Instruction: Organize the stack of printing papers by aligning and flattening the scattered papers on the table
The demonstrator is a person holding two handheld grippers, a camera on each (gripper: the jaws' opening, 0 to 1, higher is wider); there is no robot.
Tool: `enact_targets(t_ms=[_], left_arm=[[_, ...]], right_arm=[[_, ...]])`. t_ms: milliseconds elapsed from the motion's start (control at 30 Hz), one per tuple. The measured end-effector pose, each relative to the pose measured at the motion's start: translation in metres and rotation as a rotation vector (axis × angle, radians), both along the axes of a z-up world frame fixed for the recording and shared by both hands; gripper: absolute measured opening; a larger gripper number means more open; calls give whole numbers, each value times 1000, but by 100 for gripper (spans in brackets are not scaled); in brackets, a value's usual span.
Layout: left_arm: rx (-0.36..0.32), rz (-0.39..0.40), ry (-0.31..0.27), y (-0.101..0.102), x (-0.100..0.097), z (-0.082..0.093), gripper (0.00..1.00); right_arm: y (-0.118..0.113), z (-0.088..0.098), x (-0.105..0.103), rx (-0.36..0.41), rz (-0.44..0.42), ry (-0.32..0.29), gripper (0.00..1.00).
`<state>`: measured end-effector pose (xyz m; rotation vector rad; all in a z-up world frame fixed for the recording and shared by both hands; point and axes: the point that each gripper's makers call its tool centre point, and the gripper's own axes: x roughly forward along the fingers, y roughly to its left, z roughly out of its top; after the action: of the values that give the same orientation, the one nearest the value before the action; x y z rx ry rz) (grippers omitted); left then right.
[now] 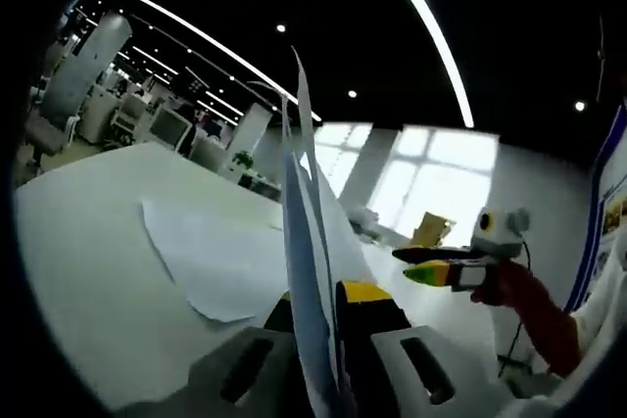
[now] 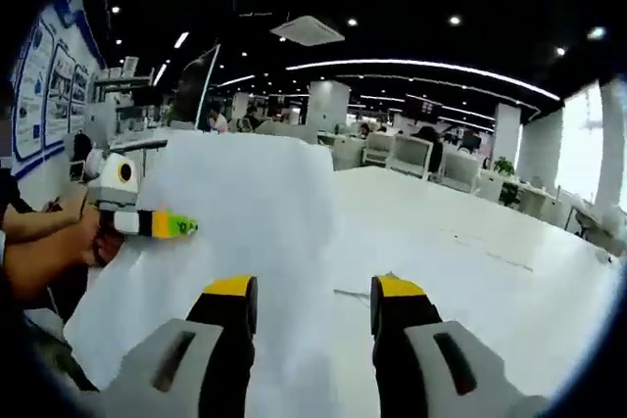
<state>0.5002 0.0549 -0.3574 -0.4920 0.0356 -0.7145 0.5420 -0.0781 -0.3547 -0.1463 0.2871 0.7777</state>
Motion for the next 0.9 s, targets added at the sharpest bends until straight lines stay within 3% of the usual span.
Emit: enact_targets(t_ms=[100, 133, 267, 333, 400, 467, 633, 800, 900], left_arm=[[-19, -11, -7, 0, -3, 3, 6], [-31, -22, -12, -1, -4, 5, 6], [-54, -55, -46, -3, -12, 12, 6], [-65, -64, -57, -4, -13, 14, 6], [-69, -72, -68, -5, -15, 16, 6], [-71, -69, -67, -4, -14, 16, 6], [-71, -49, -60, 3, -8, 16, 6], [-73, -39, -54, 7, -5, 15, 6], [-65, -31, -48, 8, -3, 14, 6]], right_arm=[[4, -7, 11, -17, 19, -1, 42], [10, -11, 13, -1, 53, 31, 42], [23, -14, 16, 152, 136, 154, 42], [22, -17, 18, 166, 159, 182, 35], [20, -20, 17, 162, 180, 198, 21], [19, -20, 19, 155, 179, 194, 17], [16, -14, 22, 79, 218, 120, 5], [18, -12, 19, 28, 284, 92, 6], [21, -17, 15, -18, 381, 92, 13]])
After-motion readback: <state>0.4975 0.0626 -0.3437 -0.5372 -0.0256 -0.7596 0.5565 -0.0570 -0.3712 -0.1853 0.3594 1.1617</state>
